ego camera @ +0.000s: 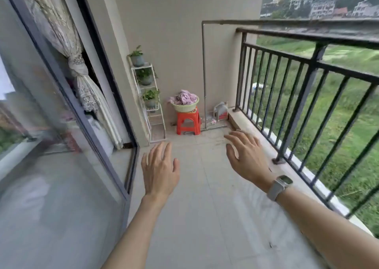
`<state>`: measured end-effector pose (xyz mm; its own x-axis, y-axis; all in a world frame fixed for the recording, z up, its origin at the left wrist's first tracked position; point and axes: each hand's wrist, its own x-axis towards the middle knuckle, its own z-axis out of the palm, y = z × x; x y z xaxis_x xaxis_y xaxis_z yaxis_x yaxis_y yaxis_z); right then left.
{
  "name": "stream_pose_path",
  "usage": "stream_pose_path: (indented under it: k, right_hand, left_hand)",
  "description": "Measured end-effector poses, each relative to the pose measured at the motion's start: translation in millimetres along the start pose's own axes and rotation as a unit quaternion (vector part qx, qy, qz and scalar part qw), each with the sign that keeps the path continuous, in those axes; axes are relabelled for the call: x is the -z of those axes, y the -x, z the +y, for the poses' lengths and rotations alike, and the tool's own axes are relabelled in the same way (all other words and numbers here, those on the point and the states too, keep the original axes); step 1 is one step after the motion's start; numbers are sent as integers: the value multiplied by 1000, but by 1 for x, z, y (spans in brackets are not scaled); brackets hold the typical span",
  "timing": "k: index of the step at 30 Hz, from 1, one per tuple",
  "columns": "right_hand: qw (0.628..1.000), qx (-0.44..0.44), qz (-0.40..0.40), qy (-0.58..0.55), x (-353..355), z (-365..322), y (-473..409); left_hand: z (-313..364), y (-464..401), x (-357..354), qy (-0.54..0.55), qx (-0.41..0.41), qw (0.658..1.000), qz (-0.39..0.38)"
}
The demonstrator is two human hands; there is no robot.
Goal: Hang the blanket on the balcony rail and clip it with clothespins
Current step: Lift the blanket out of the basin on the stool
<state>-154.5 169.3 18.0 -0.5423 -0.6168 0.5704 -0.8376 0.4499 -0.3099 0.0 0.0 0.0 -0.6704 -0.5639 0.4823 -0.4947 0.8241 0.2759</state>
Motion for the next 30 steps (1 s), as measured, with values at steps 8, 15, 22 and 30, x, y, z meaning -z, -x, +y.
stream_pose_path:
  k: [8,15,22,30]
  right_hand:
    - [986,-107,-130,-4,-153,102,-50]
    - [971,-106,-211,-30,-255,143,-181]
    - [969,-86,-231,-30,-381,189,-343]
    - [960,-131,-246,-29,-492,236,-553]
  left_hand:
    - [-53,-60,-149,-11,118,982,-144]
    - [-94,-202,-213,-17,145,975,-169]
    - [-168,-366,-311,-33,140,969,-202]
    - [-235,-613,-411,12,100,976,-195]
